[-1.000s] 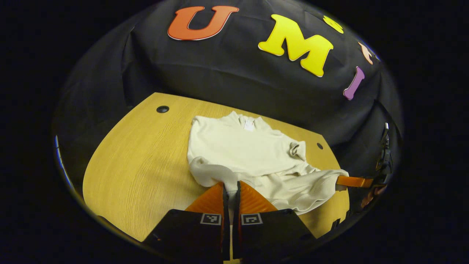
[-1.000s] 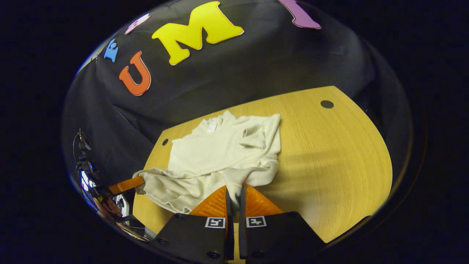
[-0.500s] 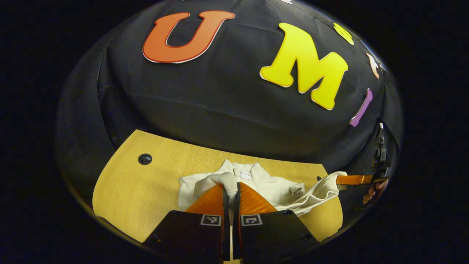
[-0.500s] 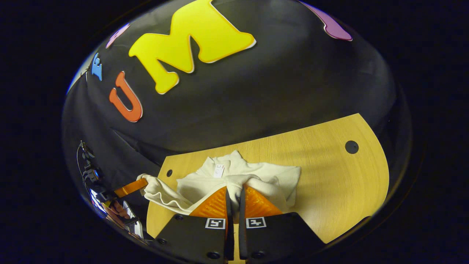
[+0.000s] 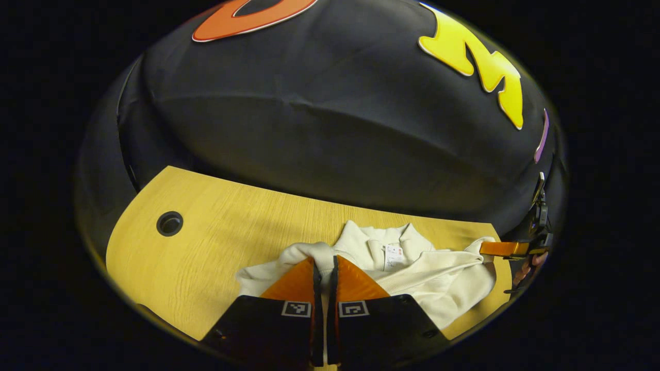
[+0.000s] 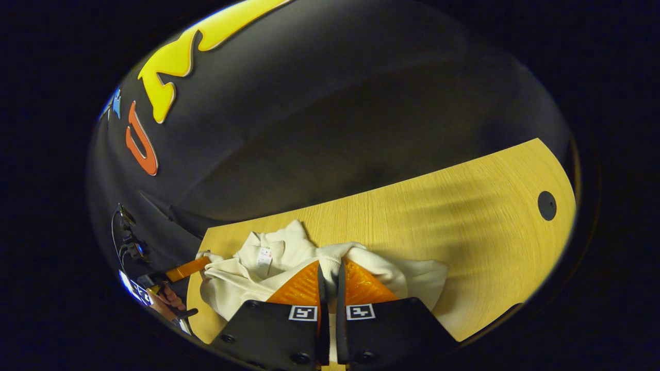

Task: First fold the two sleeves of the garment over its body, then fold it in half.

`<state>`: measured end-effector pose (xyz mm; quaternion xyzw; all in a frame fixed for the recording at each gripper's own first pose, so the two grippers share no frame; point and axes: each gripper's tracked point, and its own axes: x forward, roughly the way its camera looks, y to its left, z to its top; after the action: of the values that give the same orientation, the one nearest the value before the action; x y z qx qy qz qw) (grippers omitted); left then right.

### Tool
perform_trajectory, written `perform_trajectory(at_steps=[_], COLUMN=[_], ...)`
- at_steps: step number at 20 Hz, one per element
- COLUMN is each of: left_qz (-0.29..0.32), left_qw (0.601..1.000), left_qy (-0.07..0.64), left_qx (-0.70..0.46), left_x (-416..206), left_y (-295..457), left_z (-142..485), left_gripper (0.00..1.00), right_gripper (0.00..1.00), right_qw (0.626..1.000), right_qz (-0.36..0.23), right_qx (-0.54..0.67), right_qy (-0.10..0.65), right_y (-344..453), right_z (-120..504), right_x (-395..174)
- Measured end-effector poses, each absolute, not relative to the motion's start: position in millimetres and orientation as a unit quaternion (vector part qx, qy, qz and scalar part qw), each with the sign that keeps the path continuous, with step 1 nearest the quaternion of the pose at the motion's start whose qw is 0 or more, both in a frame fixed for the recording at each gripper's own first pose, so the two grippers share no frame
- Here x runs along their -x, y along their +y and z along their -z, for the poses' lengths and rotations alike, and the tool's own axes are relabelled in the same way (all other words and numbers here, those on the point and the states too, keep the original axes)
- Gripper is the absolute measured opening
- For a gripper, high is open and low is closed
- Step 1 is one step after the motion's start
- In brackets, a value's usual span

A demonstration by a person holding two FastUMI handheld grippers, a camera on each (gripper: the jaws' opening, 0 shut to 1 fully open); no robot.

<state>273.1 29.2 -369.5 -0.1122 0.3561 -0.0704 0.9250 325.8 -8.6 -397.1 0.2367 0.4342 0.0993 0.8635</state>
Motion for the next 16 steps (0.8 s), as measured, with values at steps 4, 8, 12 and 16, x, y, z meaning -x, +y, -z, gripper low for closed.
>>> perform_trajectory(at_steps=[4, 8, 12, 16], left_qz=[0.068, 0.056, 0.030, 0.014], left_qw=[0.933, 0.949, 0.966, 0.973], left_qy=[0.335, 0.302, 0.246, 0.211], left_qx=[0.112, 0.078, 0.068, 0.093], left_x=[-289, -295, -288, -255], left_y=[23, 40, 63, 71], left_z=[370, 344, 286, 219], left_gripper=[0.12, 0.78, 0.95, 0.98], right_gripper=[0.16, 0.59, 0.73, 0.83], right_qw=[0.862, 0.856, 0.872, 0.921], right_qz=[-0.080, -0.073, -0.044, -0.032], right_qx=[-0.260, -0.312, -0.313, -0.204], right_qy=[0.428, 0.406, 0.373, 0.331], right_y=[0, -1, -27, -49], right_z=[404, 379, 345, 290], right_x=[-340, -342, -341, -312])
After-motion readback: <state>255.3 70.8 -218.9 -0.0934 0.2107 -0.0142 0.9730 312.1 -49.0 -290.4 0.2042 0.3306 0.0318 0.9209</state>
